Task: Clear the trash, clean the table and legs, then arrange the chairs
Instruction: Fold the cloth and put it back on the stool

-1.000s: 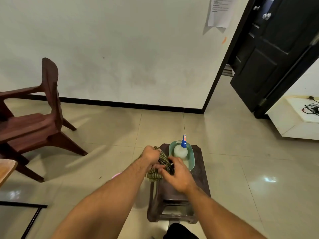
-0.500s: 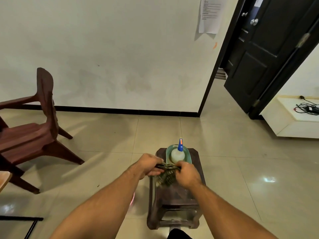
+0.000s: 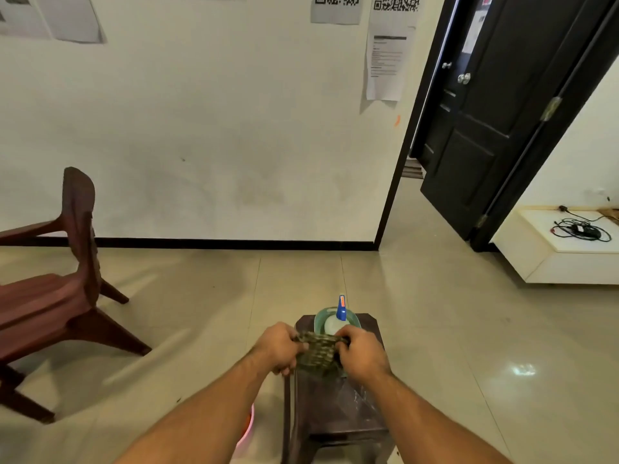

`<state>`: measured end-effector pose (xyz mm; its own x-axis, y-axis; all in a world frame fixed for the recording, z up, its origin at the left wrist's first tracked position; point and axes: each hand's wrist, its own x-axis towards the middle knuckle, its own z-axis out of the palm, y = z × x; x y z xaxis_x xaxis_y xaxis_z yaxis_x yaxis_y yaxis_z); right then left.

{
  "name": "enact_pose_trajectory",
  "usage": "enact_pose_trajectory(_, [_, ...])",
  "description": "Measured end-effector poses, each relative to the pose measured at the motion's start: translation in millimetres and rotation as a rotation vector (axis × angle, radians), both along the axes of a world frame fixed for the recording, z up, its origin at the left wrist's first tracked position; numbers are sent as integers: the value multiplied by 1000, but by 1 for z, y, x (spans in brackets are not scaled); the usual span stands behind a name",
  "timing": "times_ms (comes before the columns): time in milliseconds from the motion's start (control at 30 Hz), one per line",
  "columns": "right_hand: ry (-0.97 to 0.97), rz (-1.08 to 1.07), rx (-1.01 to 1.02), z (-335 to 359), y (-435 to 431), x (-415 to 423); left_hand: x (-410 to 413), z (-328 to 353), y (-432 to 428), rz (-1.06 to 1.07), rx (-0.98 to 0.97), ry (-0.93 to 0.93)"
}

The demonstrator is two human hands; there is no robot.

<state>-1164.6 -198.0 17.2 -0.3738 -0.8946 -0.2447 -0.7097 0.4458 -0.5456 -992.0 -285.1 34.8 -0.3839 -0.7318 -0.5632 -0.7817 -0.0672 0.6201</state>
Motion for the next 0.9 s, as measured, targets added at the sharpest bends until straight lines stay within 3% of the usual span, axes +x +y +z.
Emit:
enact_pose_trajectory(67, [-5, 40, 37, 2, -2, 0, -2, 1, -5, 53, -114, 3])
enact_pose_trajectory(267, [61, -12, -40, 8, -11, -2, -7, 3, -2, 84, -223, 42])
enact_pose_trajectory(600, [53, -43, -21, 4, -18, -19, -21, -2, -1, 215, -19, 247])
enact_pose_trajectory(900, [-118, -76, -82, -23, -28, -51, -48, -29, -21, 208, 28, 310])
